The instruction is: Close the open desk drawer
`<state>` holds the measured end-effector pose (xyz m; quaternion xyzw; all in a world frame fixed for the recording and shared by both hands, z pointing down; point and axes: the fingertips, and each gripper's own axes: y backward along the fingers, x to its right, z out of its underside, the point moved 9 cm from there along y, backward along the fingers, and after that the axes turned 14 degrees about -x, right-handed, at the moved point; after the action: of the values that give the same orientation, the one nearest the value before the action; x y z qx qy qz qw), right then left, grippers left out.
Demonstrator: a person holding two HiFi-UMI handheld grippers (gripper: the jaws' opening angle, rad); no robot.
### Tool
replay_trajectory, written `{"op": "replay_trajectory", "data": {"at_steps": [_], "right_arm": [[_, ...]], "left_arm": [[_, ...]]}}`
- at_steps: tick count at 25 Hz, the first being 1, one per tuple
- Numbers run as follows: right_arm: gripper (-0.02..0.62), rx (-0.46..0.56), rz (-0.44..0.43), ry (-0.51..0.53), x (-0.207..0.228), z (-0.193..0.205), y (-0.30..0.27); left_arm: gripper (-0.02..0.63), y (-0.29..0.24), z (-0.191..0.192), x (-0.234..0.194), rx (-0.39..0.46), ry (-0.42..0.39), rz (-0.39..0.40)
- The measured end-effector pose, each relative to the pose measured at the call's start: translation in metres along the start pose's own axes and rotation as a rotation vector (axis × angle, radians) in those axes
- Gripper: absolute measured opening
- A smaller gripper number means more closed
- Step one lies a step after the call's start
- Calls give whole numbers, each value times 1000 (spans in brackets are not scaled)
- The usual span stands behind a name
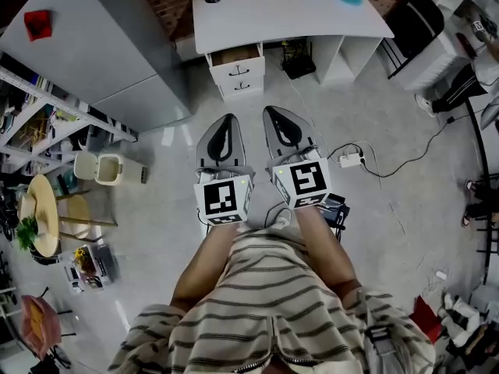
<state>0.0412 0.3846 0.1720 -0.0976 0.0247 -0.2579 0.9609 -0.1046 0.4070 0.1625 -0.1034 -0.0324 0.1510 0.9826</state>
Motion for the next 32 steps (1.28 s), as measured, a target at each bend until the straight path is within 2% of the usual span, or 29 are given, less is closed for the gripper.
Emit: {"op": "replay_trajectory", "data": {"at_steps": [8, 18, 32], "right_arm": [[12, 7, -40, -6, 23, -1, 14], [12, 29, -64, -35, 58, 13, 49], [12, 7, -36, -29, 86, 20, 45]], "left_arm": [[5, -2, -4, 26, 0, -3, -17], [5, 2, -4, 77, -2, -49, -41], [5, -23, 7, 87, -37, -37, -50]]}}
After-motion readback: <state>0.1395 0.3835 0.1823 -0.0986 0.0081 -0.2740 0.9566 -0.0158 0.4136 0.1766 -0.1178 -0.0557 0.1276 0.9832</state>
